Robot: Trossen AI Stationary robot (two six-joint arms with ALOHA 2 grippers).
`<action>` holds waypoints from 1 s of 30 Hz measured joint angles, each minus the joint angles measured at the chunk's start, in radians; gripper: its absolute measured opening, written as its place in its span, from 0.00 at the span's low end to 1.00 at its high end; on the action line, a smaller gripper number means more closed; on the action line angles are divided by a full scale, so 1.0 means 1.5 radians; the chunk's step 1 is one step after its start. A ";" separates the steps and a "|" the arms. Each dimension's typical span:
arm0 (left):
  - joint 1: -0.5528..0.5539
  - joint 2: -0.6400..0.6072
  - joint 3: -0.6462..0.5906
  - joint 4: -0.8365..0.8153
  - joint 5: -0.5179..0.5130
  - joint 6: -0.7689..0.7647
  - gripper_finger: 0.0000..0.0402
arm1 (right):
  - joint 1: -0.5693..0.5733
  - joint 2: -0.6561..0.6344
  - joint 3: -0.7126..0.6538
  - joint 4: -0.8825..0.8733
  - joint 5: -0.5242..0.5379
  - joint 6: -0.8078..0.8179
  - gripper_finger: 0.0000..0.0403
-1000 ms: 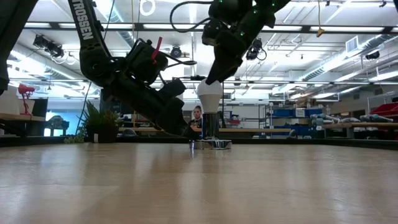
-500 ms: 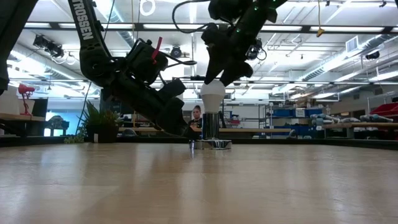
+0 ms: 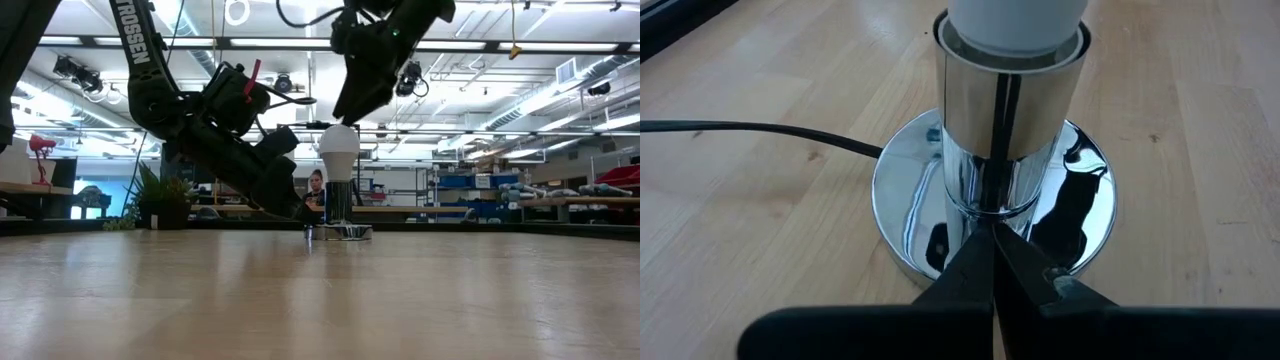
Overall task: Screw lightbulb
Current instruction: Insert the white lightbulb into the silver lamp
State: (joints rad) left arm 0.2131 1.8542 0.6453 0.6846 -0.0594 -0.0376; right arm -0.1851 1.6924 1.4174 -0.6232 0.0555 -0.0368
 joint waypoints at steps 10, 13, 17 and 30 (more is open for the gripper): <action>0.000 0.000 0.000 0.002 0.000 0.000 0.01 | -0.041 0.023 0.001 0.018 -0.079 -0.066 0.85; 0.000 0.000 0.000 0.001 0.000 0.000 0.01 | -0.043 0.030 0.000 0.008 -0.088 -0.068 0.82; 0.000 0.000 0.000 0.001 0.000 0.000 0.01 | -0.042 0.041 0.001 0.010 -0.090 -0.065 0.77; 0.000 0.000 0.000 0.000 0.000 0.000 0.01 | -0.023 0.046 0.004 -0.016 -0.019 0.274 0.70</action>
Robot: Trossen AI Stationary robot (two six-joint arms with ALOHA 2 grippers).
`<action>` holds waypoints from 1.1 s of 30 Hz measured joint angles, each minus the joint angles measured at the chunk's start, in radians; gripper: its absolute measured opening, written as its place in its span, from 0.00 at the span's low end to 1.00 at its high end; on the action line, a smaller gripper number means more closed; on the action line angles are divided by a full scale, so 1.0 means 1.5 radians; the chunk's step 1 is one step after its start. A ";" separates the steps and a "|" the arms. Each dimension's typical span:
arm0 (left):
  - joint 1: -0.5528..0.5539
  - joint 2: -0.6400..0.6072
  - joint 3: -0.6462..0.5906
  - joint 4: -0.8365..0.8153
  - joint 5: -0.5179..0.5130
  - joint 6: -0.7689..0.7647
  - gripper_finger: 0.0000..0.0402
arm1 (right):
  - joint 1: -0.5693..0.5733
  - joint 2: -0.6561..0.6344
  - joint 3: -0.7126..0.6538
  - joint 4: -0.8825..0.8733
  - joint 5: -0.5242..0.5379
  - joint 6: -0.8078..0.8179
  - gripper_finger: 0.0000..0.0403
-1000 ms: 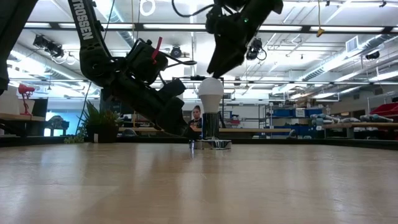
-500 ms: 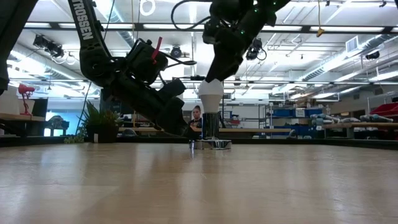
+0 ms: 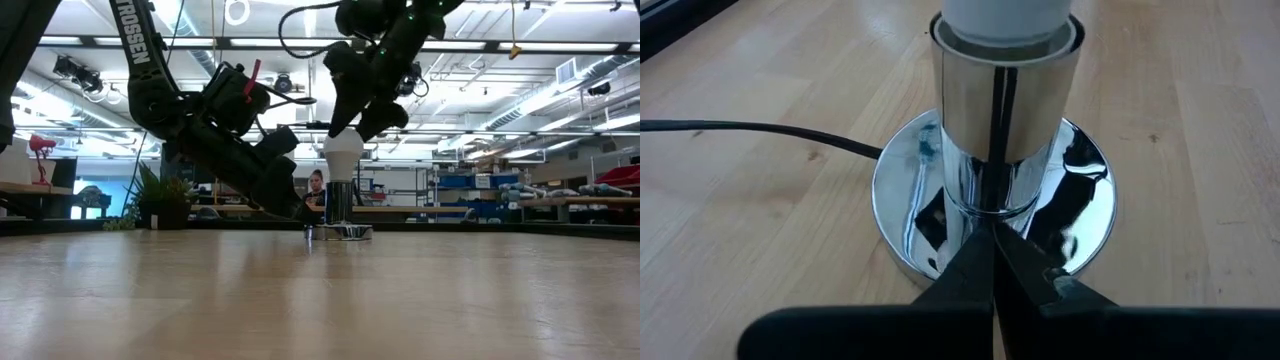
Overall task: Screw lightbulb
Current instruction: Insert the white lightbulb into the silver lamp
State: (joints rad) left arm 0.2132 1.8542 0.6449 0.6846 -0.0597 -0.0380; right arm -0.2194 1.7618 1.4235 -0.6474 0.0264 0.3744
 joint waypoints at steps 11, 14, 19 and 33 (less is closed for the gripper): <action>0.000 0.000 0.000 -0.001 0.003 -0.003 0.01 | 0.015 -0.022 0.001 0.005 0.037 -0.197 0.89; 0.000 0.000 0.000 -0.002 0.003 -0.002 0.01 | 0.014 -0.023 0.009 0.004 0.029 -0.300 0.90; -0.002 0.000 0.000 -0.002 0.010 0.004 0.01 | 0.002 -0.023 0.011 0.008 -0.041 -0.437 0.88; -0.004 0.000 0.000 -0.002 0.013 0.007 0.01 | -0.029 -0.020 0.008 0.007 -0.124 -0.459 0.75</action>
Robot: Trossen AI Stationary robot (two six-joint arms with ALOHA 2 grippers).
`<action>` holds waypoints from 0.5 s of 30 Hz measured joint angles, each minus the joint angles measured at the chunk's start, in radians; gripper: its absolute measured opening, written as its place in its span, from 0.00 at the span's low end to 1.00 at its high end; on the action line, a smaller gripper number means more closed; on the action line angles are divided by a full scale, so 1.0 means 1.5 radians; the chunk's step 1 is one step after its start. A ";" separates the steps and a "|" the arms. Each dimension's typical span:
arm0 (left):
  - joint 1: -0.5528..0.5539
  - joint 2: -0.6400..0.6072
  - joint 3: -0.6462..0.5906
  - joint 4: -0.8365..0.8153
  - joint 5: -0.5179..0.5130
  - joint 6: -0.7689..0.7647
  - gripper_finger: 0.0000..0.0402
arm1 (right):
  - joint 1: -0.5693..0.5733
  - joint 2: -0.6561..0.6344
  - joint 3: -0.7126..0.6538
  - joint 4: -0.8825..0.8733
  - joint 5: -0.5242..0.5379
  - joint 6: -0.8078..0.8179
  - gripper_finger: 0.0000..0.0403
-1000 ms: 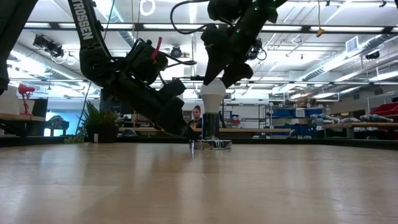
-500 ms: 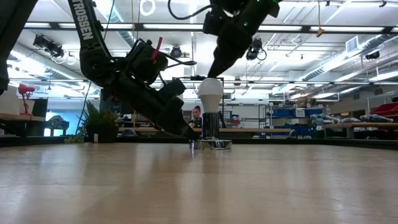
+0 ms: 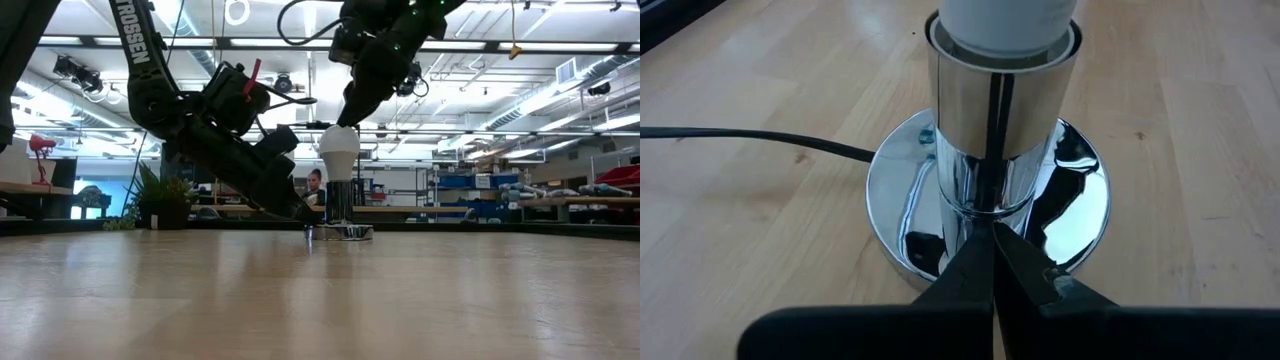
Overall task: Screw lightbulb
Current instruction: Insert the white lightbulb into the silver lamp
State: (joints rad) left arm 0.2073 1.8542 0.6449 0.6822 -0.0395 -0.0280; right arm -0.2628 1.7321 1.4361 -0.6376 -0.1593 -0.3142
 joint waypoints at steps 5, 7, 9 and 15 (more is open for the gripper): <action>0.000 0.000 0.000 0.000 0.000 0.000 0.01 | 0.004 0.000 0.000 0.001 0.000 0.004 0.73; 0.000 0.000 0.000 0.000 0.000 -0.001 0.01 | 0.003 0.000 0.000 0.003 0.001 0.014 0.72; 0.000 0.000 0.000 0.000 0.000 -0.001 0.01 | 0.003 0.000 0.000 0.007 0.008 0.034 0.72; 0.000 0.000 0.000 0.000 0.000 -0.001 0.01 | 0.009 0.000 0.000 -0.009 0.077 0.206 0.72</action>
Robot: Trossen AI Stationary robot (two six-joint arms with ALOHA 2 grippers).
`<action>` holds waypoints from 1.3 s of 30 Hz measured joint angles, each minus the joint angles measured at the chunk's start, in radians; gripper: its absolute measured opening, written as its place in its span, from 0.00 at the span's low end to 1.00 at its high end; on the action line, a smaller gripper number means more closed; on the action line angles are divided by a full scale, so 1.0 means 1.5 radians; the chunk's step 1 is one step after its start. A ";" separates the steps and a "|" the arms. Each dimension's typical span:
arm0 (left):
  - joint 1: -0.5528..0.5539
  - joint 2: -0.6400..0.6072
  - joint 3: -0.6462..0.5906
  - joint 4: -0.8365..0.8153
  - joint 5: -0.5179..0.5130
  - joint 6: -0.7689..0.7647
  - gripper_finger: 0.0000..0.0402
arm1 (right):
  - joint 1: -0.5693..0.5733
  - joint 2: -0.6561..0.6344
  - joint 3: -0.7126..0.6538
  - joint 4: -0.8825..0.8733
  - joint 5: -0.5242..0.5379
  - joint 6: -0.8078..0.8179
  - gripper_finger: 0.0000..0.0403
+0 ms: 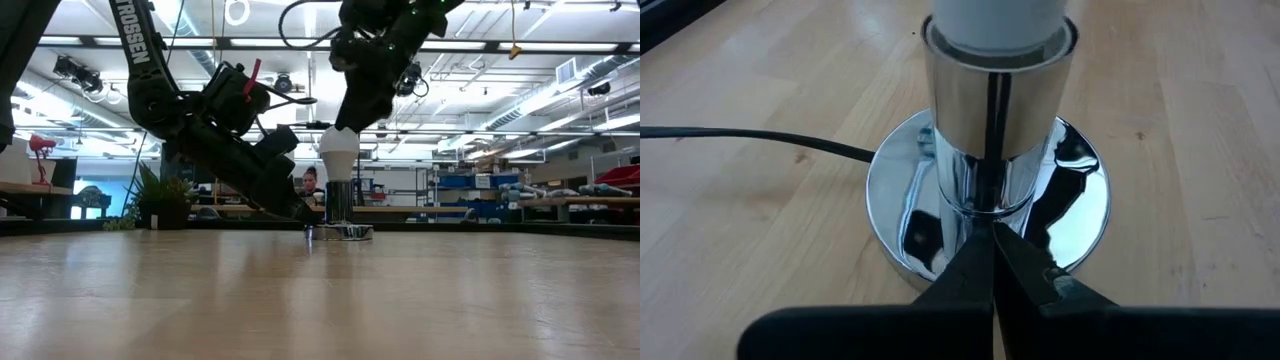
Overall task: Screw lightbulb
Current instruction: Insert the white lightbulb into the silver lamp
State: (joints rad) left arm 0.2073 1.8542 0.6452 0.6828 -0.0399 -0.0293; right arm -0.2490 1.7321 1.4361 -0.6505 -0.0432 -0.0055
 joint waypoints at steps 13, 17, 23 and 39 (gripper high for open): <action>0.000 0.000 0.000 0.001 0.000 -0.003 0.01 | 0.028 -0.003 0.013 -0.002 0.047 0.058 0.74; 0.000 0.000 0.000 0.001 0.000 -0.003 0.01 | 0.028 -0.005 0.031 -0.005 0.048 -0.106 0.76; 0.000 0.000 0.000 0.001 0.000 -0.003 0.01 | 0.003 0.000 0.033 -0.020 -0.039 -0.230 0.75; 0.000 0.000 0.000 -0.001 0.000 -0.003 0.01 | 0.012 0.033 0.033 -0.021 0.011 -0.096 0.64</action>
State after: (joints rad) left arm 0.2073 1.8542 0.6453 0.6819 -0.0400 -0.0341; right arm -0.2313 1.7821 1.4851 -0.6821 -0.0273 -0.1489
